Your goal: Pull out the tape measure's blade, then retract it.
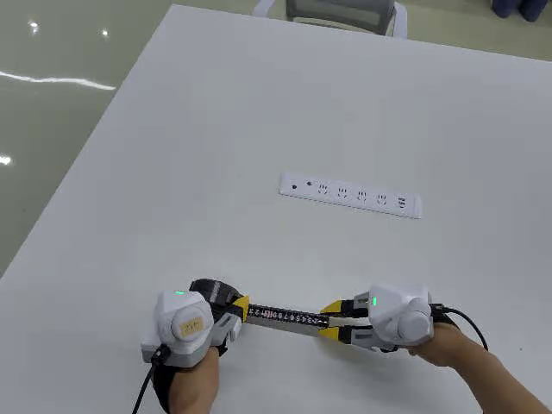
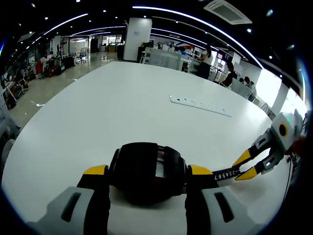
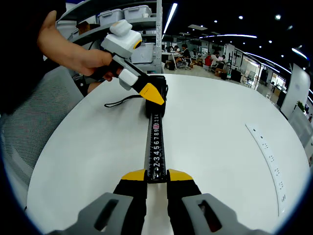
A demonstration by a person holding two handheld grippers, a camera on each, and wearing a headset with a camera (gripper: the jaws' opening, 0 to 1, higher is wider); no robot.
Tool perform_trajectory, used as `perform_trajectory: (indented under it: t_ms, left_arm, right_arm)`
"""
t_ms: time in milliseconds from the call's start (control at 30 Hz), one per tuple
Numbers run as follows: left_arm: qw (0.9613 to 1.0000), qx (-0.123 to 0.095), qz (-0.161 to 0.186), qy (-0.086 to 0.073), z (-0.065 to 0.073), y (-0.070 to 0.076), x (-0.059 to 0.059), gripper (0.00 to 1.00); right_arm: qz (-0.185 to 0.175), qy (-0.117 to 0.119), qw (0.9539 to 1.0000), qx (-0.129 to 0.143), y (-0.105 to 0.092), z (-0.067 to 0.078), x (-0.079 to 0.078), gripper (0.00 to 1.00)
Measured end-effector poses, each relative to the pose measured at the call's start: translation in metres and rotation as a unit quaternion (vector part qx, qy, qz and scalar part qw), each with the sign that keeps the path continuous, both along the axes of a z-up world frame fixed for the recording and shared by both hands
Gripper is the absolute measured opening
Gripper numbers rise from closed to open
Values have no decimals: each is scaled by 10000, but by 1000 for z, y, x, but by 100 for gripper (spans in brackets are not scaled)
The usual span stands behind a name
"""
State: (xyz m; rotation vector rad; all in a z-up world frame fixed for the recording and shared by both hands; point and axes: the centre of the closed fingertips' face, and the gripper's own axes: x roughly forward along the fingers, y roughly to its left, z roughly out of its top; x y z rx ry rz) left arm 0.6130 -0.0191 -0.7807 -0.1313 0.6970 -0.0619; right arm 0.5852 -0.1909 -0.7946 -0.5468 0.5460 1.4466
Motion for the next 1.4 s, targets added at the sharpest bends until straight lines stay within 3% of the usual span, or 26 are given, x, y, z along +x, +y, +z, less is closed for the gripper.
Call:
perform_trajectory:
  t_ms: [1400]
  left_arm:
    - [10000, -62, 26, -6, 0, 1, 0, 58]
  right_arm:
    - [72, 4, 10000, 35, 18, 2, 2, 14]
